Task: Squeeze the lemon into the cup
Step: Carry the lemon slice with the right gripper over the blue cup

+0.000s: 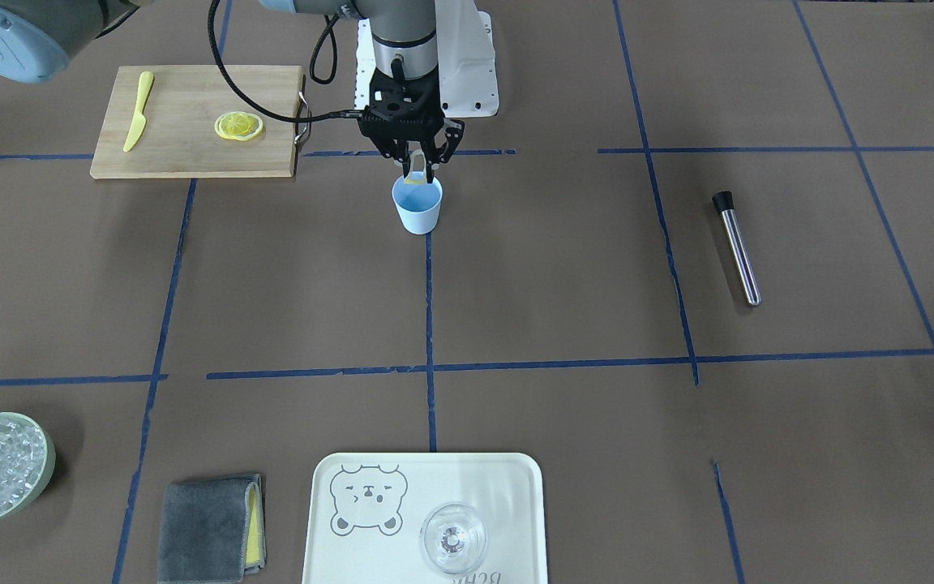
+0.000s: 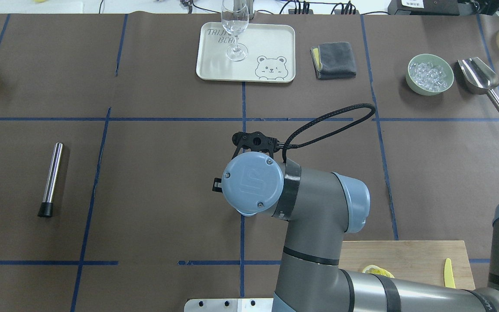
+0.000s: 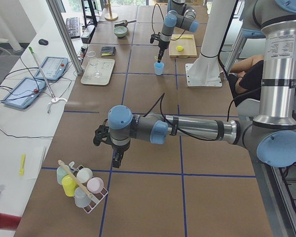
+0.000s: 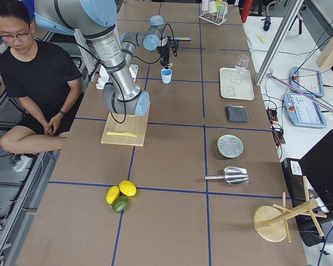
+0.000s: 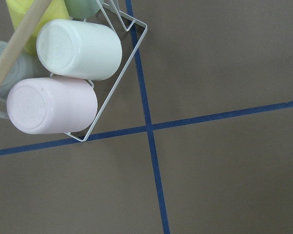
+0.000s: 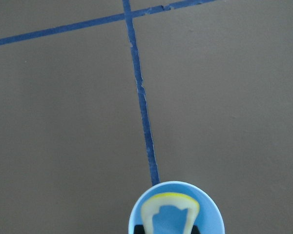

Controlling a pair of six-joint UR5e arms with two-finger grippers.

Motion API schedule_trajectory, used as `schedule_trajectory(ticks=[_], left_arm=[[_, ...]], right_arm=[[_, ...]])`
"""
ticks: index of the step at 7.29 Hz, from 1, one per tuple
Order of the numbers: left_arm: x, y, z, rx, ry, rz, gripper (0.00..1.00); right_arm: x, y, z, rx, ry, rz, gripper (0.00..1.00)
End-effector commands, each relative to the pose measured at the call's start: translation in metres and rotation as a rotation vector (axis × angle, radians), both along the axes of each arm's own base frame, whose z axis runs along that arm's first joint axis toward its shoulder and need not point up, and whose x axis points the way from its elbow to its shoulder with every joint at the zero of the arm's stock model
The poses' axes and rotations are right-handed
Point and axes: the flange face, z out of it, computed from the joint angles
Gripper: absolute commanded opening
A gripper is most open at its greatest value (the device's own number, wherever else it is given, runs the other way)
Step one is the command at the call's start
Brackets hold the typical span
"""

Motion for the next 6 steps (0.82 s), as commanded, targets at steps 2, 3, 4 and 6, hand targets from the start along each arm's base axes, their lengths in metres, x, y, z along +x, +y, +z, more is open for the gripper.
schedule_trajectory(ticks=[2, 3, 4, 6], left_arm=[[0.001, 0.000, 0.004, -0.008, 0.001, 0.001, 1.00], [0.001, 0.000, 0.005, -0.009, 0.000, 0.001, 1.00], [0.001, 0.000, 0.006, -0.010, 0.001, 0.002, 1.00], [0.001, -0.002, 0.018, 0.001, 0.000, 0.001, 1.00]], right_arm=[[-0.010, -0.007, 0.009, -0.006, 0.011, -0.006, 0.43], [-0.006, -0.004, 0.007, -0.023, 0.031, -0.016, 0.45], [0.000, 0.000, 0.004, -0.039, 0.042, -0.026, 0.46], [0.006, 0.002, 0.002, -0.044, 0.047, -0.030, 0.82]])
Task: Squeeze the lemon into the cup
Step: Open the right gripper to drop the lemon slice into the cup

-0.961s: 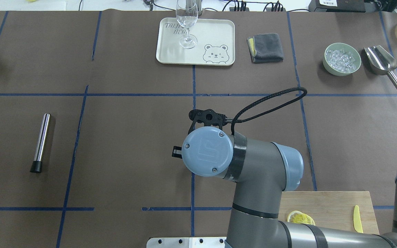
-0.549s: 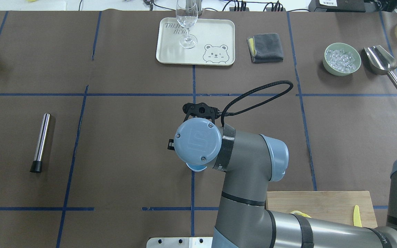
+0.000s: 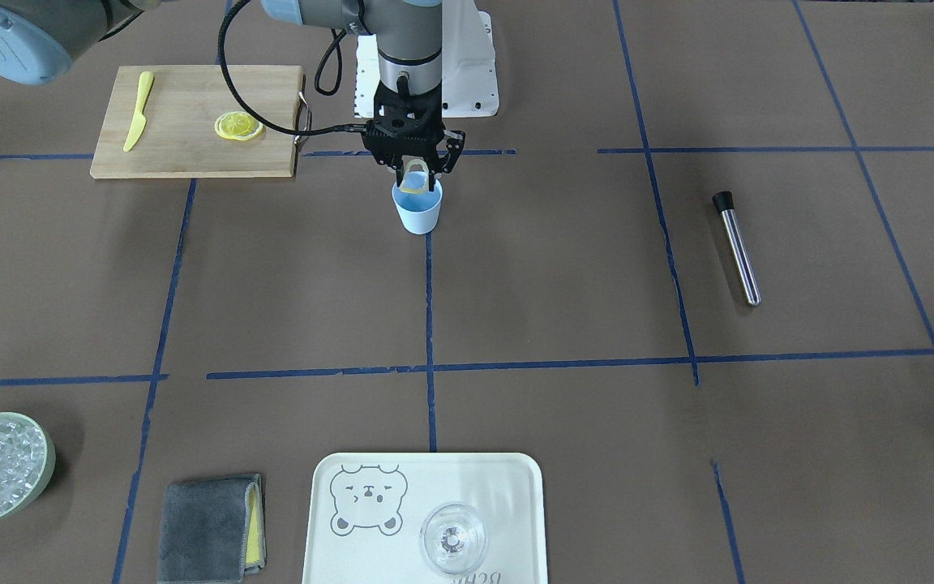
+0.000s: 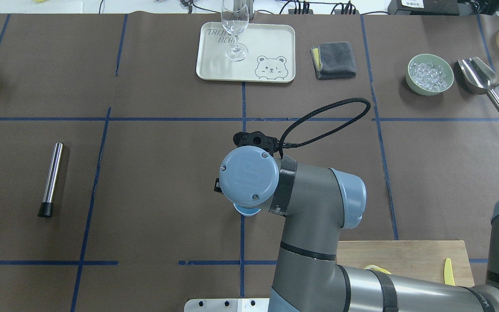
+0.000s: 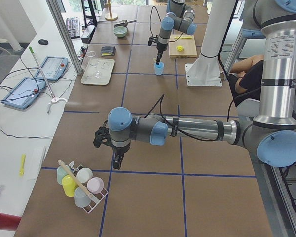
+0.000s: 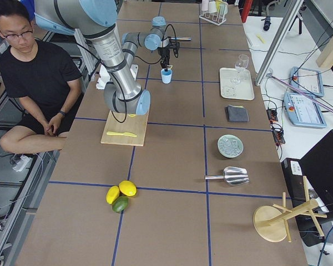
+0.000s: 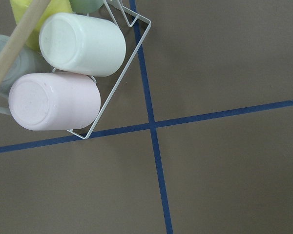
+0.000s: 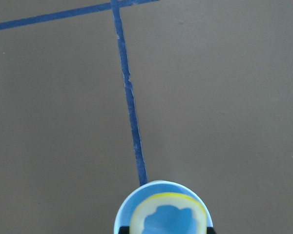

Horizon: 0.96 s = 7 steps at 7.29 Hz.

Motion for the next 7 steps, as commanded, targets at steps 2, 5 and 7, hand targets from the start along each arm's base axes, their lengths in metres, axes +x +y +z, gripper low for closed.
schedule_trajectory(ticks=[2, 5, 7], left_arm=[[0.000, -0.001, 0.008, 0.008, 0.000, 0.000, 1.00], [0.000, -0.007, 0.000, 0.021, 0.000, -0.002, 1.00], [0.044, -0.017, -0.024, -0.011, 0.018, -0.016, 1.00]], right_arm=[[0.005, 0.002, -0.005, -0.003, -0.004, -0.002, 1.00], [0.044, 0.006, -0.016, -0.004, -0.023, 0.003, 1.00], [0.106, -0.022, 0.027, 0.011, 0.061, -0.046, 1.00]])
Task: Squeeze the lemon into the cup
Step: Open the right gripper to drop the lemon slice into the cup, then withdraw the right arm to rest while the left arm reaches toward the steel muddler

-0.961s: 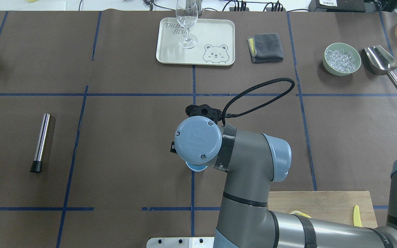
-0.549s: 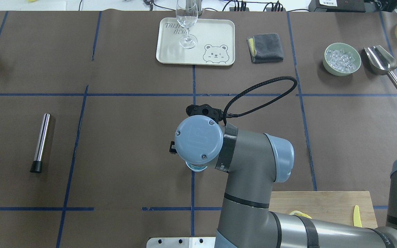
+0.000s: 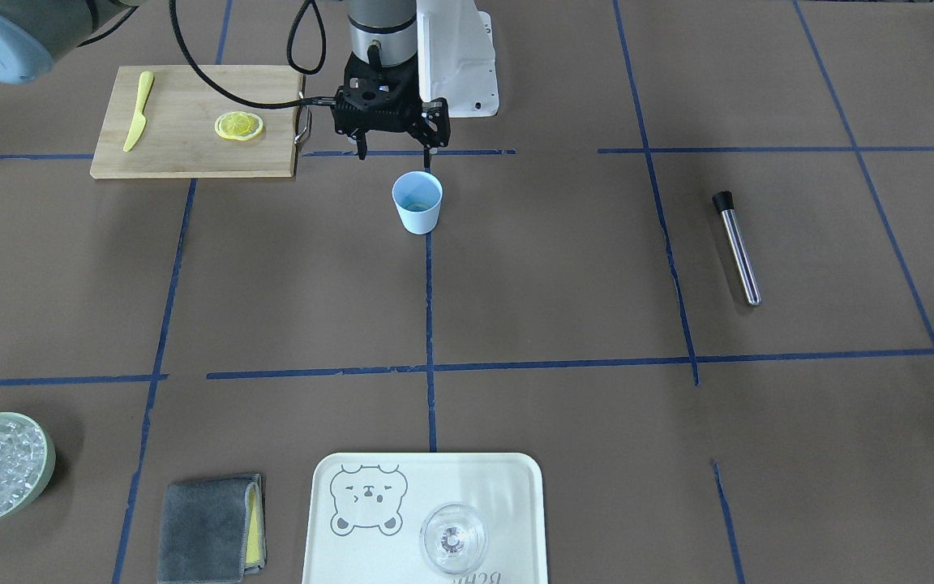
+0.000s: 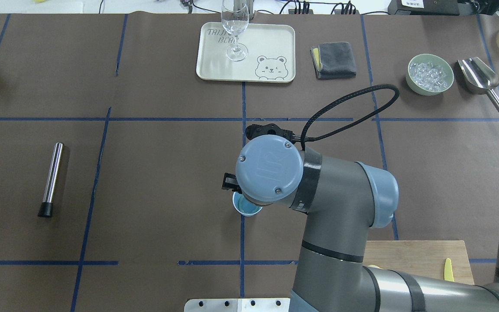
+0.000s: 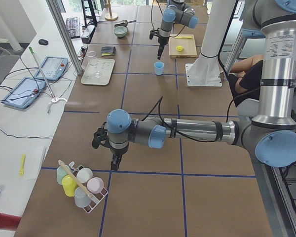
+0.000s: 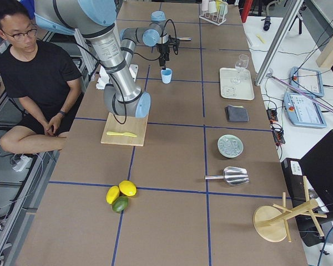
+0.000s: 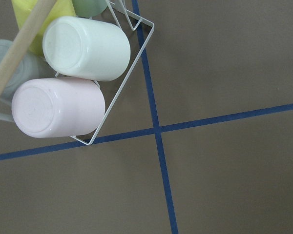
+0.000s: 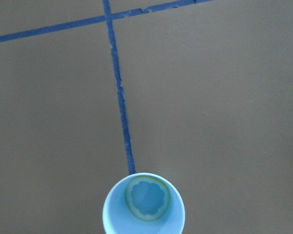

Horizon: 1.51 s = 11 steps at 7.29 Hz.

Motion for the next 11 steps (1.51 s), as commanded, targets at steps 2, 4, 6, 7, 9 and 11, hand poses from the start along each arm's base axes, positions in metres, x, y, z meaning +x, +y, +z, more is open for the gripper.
schedule_trajectory(ticks=[2, 4, 6, 7, 9, 11], left_arm=[[0.072, -0.005, -0.043, -0.057, 0.041, -0.031, 1.00], [0.098, -0.002, -0.053, -0.101, 0.056, -0.030, 1.00], [0.159, 0.012, -0.092, -0.167, 0.089, -0.027, 1.00], [0.182, 0.011, -0.101, -0.179, 0.091, 0.000, 1.00], [0.237, -0.021, -0.154, -0.260, 0.034, 0.064, 1.00], [0.298, -0.020, -0.145, -0.318, -0.005, 0.155, 1.00]], right_arm=[[0.102, -0.059, 0.056, 0.101, 0.089, -0.102, 1.00], [0.175, -0.111, 0.097, 0.118, 0.113, -0.170, 1.00], [0.270, -0.150, 0.159, 0.123, 0.121, -0.267, 1.00], [0.317, -0.167, 0.199, 0.144, 0.107, -0.290, 1.00], [0.403, -0.183, 0.279, 0.208, 0.007, -0.312, 1.00], [0.470, -0.178, 0.318, 0.231, -0.047, -0.316, 1.00]])
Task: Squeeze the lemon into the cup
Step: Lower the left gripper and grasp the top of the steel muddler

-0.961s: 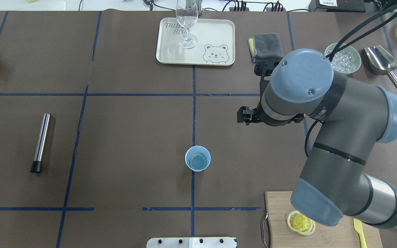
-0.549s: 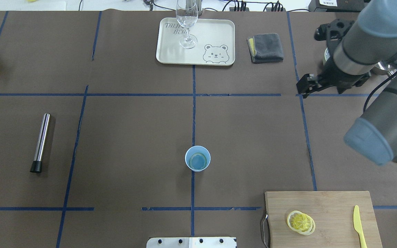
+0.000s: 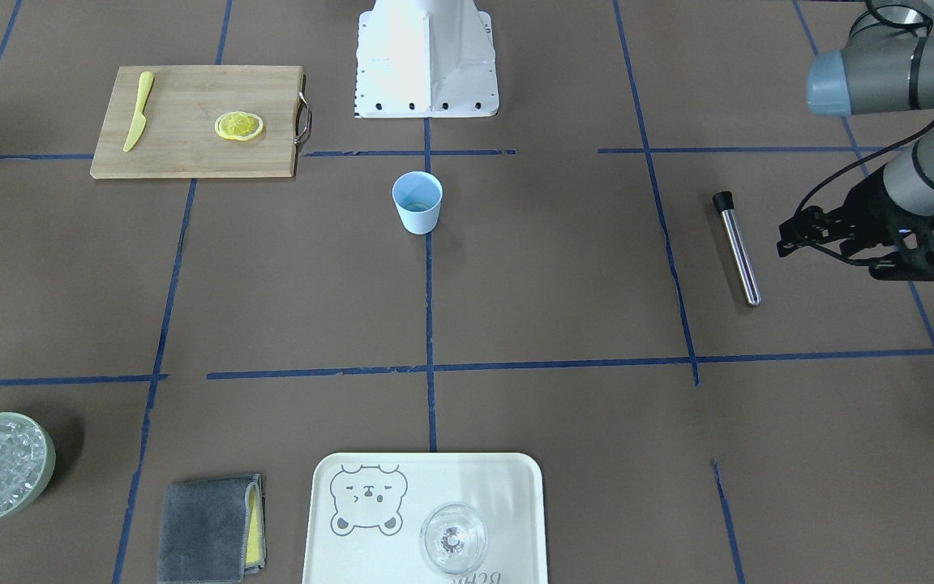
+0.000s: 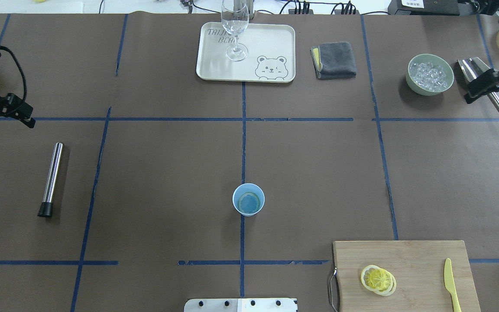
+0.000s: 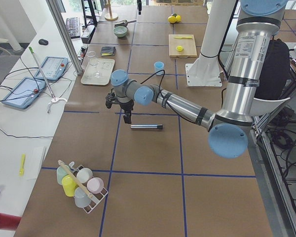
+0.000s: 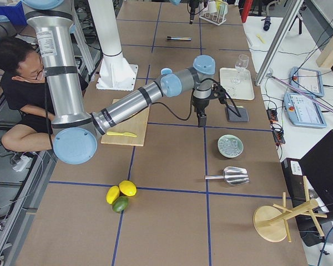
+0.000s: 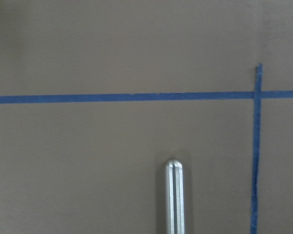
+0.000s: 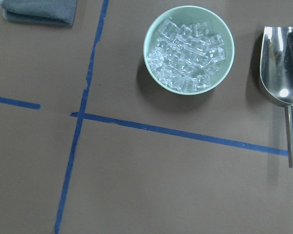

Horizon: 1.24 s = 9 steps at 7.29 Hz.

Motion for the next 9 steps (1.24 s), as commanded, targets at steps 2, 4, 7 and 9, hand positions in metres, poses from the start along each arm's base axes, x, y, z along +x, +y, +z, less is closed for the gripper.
schedule_trajectory(ticks=[2, 4, 7, 9], left_arm=[[0.061, -0.007, 0.037, -0.091, -0.052, 0.086, 1.00], [0.072, -0.012, 0.074, -0.095, -0.048, 0.096, 1.00], [0.071, -0.009, 0.082, -0.099, -0.043, 0.089, 1.00], [0.076, -0.005, 0.081, -0.113, -0.018, 0.106, 1.00]], right_arm=[[0.065, 0.011, 0.039, 0.004, -0.068, 0.013, 1.00], [0.069, 0.015, 0.045, -0.006, -0.069, 0.019, 1.00], [0.075, 0.013, 0.038, 0.007, -0.072, 0.032, 1.00], [0.075, 0.011, 0.038, 0.007, -0.073, 0.032, 1.00]])
